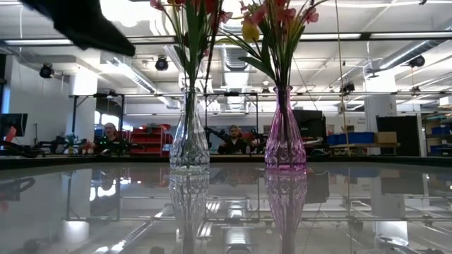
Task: Sort flowers into vase by color
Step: Put the red flower into the transparent vase
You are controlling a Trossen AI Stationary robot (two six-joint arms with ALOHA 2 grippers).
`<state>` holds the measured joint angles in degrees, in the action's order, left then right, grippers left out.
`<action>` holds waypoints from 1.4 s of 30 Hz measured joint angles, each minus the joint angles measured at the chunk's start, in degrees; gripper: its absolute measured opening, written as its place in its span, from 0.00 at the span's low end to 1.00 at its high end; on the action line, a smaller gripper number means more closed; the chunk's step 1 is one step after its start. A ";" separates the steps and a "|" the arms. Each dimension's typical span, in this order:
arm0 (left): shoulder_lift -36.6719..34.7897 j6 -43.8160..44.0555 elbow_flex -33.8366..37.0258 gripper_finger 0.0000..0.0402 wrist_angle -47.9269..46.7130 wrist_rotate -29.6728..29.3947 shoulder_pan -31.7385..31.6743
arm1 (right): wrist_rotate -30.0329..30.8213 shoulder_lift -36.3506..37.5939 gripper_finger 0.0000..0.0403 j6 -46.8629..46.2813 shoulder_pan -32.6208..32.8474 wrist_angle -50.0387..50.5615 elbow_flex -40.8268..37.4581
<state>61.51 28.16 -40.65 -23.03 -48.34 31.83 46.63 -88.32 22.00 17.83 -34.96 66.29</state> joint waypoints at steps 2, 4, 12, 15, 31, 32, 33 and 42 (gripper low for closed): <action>0.78 2.01 3.34 0.29 4.24 -2.49 -0.37 | -0.25 0.22 0.04 -0.73 -1.33 -0.54 -0.01; 1.61 3.70 6.26 0.29 9.39 -3.27 -1.05 | -1.49 0.65 0.04 -2.55 -2.49 -0.51 -0.01; 7.67 4.36 10.45 0.29 22.65 -3.61 -3.69 | -4.63 3.14 0.04 -8.12 -3.63 0.72 -0.01; 10.69 4.27 10.37 0.29 25.67 -3.10 -4.55 | -4.81 3.41 0.04 -9.40 -3.77 1.69 -0.01; 18.70 -2.52 10.37 0.29 37.62 2.76 -14.65 | -7.88 3.02 0.04 -16.30 -5.30 7.08 -0.03; 18.50 -3.38 10.37 0.29 38.15 3.62 -15.24 | -7.91 3.02 0.04 -16.94 -5.52 7.80 -0.03; 18.34 -4.14 10.37 0.29 38.71 4.34 -15.77 | -8.05 3.02 0.04 -17.59 -5.74 8.48 -0.03; 18.81 -10.94 10.37 0.29 45.43 8.91 -19.07 | -16.91 2.65 0.04 -18.67 -7.81 9.38 -0.03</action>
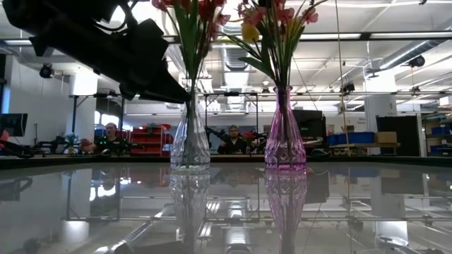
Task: Sort flowers into vase by color
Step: Put the red flower into the transparent vase
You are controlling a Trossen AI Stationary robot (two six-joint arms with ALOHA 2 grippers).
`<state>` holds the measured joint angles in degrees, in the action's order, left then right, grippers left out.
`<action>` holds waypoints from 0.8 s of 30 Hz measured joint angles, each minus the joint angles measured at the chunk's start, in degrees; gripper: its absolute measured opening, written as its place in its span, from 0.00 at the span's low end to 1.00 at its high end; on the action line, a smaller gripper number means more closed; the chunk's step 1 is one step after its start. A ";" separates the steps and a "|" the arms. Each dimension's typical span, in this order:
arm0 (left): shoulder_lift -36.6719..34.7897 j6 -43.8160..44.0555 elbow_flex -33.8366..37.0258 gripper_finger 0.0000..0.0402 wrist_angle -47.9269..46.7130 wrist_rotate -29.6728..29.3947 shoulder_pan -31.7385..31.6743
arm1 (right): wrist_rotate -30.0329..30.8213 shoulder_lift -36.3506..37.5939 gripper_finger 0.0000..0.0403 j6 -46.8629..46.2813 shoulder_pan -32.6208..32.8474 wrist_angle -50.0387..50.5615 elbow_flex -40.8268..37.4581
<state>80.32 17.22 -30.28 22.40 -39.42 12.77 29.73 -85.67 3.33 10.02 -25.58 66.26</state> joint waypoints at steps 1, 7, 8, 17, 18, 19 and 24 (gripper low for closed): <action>0.01 -0.25 0.00 0.29 0.11 0.02 -0.24 | -1.17 0.00 0.04 -0.20 -0.45 0.03 0.00; 0.23 -1.73 0.00 0.29 1.63 1.97 -1.05 | -7.18 -1.60 0.04 -0.32 -2.92 1.27 0.00; 0.23 -1.79 0.00 0.29 1.58 2.05 -1.04 | -7.41 -2.05 0.04 -0.35 -3.19 1.13 0.02; 0.28 -2.71 0.00 0.29 1.74 2.32 -1.26 | -8.75 -5.46 0.04 -0.36 -3.91 1.50 -0.03; 0.28 -2.76 0.00 0.29 1.77 2.32 -1.26 | -8.75 -5.46 0.04 -0.39 -4.01 1.54 -0.04; 0.28 -2.78 0.00 0.29 1.72 2.32 -1.26 | -8.75 -5.46 0.04 -0.50 -4.09 1.69 -0.04; 0.28 -3.05 0.00 0.29 1.85 2.63 -1.26 | -8.75 -5.46 0.04 -0.54 -4.67 2.38 -0.04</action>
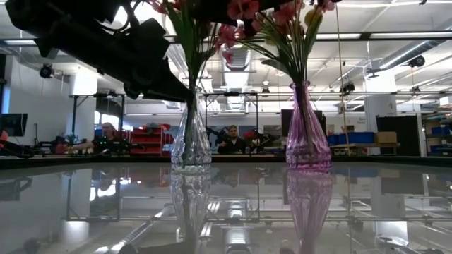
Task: Sort flowers into vase by color
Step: Put the red flower into the transparent vase
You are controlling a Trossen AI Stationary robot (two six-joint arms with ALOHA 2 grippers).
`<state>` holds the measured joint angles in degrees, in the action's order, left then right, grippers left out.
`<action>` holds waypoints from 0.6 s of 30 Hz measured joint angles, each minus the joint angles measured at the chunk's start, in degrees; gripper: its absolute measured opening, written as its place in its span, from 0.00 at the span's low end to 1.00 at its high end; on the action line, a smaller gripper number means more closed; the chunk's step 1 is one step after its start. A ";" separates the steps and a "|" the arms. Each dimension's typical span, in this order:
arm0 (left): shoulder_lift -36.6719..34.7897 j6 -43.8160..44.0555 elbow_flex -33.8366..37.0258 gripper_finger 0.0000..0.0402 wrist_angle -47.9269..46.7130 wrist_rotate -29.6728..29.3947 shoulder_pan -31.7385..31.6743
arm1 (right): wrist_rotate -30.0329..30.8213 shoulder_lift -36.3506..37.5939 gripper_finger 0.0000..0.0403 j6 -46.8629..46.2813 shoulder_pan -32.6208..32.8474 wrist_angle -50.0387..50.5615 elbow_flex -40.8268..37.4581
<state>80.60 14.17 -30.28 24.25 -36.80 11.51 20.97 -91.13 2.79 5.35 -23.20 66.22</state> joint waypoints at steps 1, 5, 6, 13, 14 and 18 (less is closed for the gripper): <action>0.00 -0.13 0.00 0.29 0.06 0.00 0.00 | 0.01 0.00 0.04 0.00 -0.02 0.24 0.00; 0.00 -0.22 0.00 0.29 0.20 0.00 0.00 | 0.00 -0.27 0.04 0.06 -0.03 0.61 0.02; 0.00 -0.22 0.00 0.29 0.20 0.00 0.00 | 0.00 -0.38 0.04 0.14 -0.03 0.61 0.02; 0.00 -0.51 0.00 0.29 -0.18 -0.01 0.00 | 0.03 -0.42 0.04 0.27 0.57 0.64 0.00; 0.00 -0.74 0.00 0.29 -0.31 -0.02 0.00 | 0.03 -0.36 0.04 0.48 0.84 0.59 0.00; -0.38 -2.28 0.00 0.29 -0.36 0.19 0.04 | 1.73 -0.20 0.04 2.37 2.83 0.55 -0.04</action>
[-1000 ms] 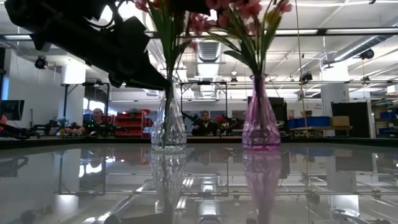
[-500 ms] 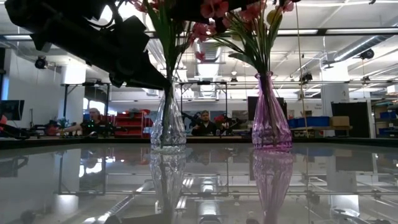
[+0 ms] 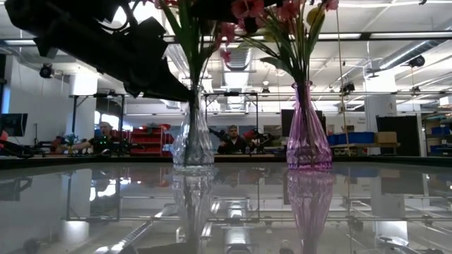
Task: Sort flowers into vase by color
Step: Put the red flower into the transparent vase
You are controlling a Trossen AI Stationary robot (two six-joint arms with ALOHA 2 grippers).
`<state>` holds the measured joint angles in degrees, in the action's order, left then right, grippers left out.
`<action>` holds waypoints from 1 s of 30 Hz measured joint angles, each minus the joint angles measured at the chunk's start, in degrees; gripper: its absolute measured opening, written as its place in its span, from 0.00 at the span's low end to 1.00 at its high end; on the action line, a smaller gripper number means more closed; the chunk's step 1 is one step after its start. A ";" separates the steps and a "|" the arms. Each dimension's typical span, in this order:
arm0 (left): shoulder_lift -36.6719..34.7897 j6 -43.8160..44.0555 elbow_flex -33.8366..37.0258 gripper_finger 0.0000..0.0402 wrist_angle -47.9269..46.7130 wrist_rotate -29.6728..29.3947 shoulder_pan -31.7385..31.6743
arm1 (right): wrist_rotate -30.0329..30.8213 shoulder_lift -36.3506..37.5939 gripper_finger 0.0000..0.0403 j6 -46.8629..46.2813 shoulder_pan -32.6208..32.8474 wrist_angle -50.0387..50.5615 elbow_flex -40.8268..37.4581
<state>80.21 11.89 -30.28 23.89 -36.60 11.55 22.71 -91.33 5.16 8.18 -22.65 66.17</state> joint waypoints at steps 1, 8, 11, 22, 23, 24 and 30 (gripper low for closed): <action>-0.33 -0.54 0.00 0.29 0.00 0.03 0.01 | 2.20 0.00 0.04 0.41 0.77 0.00 0.00; -3.22 -5.19 0.00 0.29 0.34 2.46 0.35 | 16.21 -0.55 0.04 2.43 5.53 -0.41 0.00; -3.51 -6.06 0.00 0.29 0.58 5.30 0.41 | 16.52 -1.66 0.04 1.57 5.60 -0.87 0.07; -4.91 -6.97 0.00 0.29 -0.45 8.84 2.13 | 18.20 -6.81 0.04 0.86 7.58 -4.39 0.11; -5.56 -6.97 0.00 0.29 -1.33 8.83 2.39 | 19.20 -7.24 0.04 0.85 7.64 -4.41 0.11; -6.19 -6.96 0.00 0.29 -1.92 8.81 2.60 | 19.86 -7.73 0.04 0.81 7.65 -4.19 0.11; -11.13 -6.73 -0.02 0.29 -7.08 8.74 3.40 | 22.09 -9.18 0.04 -2.79 7.08 -3.58 0.09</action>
<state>69.08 5.16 -30.30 16.81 -27.87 14.95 44.79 -100.51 2.37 15.26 -26.23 66.26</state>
